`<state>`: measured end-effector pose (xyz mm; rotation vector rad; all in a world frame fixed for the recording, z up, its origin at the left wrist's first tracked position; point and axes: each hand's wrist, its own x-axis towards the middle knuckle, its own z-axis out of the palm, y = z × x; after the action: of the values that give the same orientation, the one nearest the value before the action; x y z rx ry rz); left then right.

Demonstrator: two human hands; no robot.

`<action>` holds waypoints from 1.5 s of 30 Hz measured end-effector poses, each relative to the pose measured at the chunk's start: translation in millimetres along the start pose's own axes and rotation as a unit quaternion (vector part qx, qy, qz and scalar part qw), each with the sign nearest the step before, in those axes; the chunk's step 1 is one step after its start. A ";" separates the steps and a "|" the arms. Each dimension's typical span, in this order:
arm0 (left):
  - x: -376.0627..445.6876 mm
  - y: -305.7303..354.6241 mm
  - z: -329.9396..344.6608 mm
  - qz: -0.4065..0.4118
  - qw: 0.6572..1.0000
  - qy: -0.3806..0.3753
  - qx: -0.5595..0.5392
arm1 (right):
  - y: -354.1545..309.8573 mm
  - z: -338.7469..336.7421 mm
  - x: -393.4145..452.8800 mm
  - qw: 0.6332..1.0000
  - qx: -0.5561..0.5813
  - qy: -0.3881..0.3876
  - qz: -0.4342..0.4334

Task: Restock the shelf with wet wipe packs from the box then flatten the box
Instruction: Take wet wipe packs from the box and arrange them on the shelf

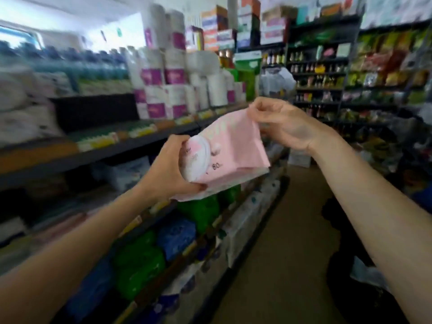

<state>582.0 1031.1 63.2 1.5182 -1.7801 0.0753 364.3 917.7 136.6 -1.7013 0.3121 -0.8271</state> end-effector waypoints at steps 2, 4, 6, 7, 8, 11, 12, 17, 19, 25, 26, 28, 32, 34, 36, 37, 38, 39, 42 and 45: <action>1.6 -9.0 -55.0 0.046 0.988 0.064 0.132 | -3.0 25.2 27.2 0.999 -0.006 0.029 -0.022; 2.5 -14.3 -100.7 0.101 0.949 0.120 0.275 | -3.2 53.9 51.7 0.997 0.000 0.057 -0.050; 0.4 -18.5 -137.5 0.138 0.903 0.163 0.373 | -10.8 85.1 74.7 0.993 -0.030 0.083 -0.085; -2.0 -20.6 -152.8 0.147 0.884 0.177 0.408 | -16.0 100.7 85.0 0.988 -0.067 0.087 -0.105; -4.3 -23.9 -167.1 0.148 0.869 0.190 0.432 | -21.4 115.6 95.0 0.981 -0.115 0.090 -0.126; -11.1 -37.1 -202.6 0.102 0.861 0.212 0.450 | -32.3 158.3 116.2 0.941 -0.209 0.144 -0.225; -13.6 -42.4 -211.1 0.080 0.865 0.223 0.441 | -32.5 172.7 119.2 0.924 -0.205 0.184 -0.265; -19.2 -69.1 -240.8 -0.012 0.870 0.287 0.400 | -12.2 228.8 140.8 0.844 -0.296 0.181 -0.408; -14.1 -76.9 -253.4 0.010 0.849 0.268 0.456 | -12.0 237.6 163.4 0.779 -0.453 0.101 -0.422; 6.6 -100.5 -283.0 0.066 0.760 0.225 0.606 | -25.5 263.2 236.2 0.697 -0.566 0.039 -0.438; 8.1 -106.0 -288.0 0.061 0.750 0.219 0.621 | -24.7 268.9 246.7 0.698 -0.554 0.039 -0.451; 7.3 -120.7 -295.9 0.046 0.735 0.196 0.647 | -20.6 278.7 268.6 0.699 -0.539 0.015 -0.470; -3.7 -165.3 -296.1 -0.015 0.723 0.150 0.674 | 2.4 297.6 312.1 0.661 -0.582 -0.065 -0.469; -7.1 -194.2 -290.7 -0.044 0.724 0.114 0.679 | 23.5 309.1 330.3 0.643 -0.601 -0.101 -0.464; -8.1 -219.4 -283.2 -0.071 0.723 0.048 0.685 | 49.5 321.0 345.1 0.627 -0.629 -0.143 -0.436; -8.1 -229.4 -280.3 -0.083 0.726 0.010 0.682 | 61.6 326.4 350.0 0.618 -0.644 -0.168 -0.419; -8.0 -236.5 -278.2 -0.091 0.734 -0.023 0.673 | 71.1 329.7 353.0 0.610 -0.655 -0.192 -0.402; -7.4 -242.0 -277.4 -0.097 0.741 -0.051 0.663 | 76.9 330.8 355.4 0.611 -0.655 -0.215 -0.388; -2.9 -241.6 -283.4 -0.142 0.750 -0.130 0.633 | 73.1 327.5 367.0 0.649 -0.615 -0.268 -0.359; -2.7 -233.4 -284.1 -0.183 0.753 -0.151 0.614 | 68.9 324.9 371.8 0.681 -0.581 -0.300 -0.329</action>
<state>927.7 1110.9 159.9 2.9117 -1.6256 1.0325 861.2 914.5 177.1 -3.3020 -0.3881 -0.4541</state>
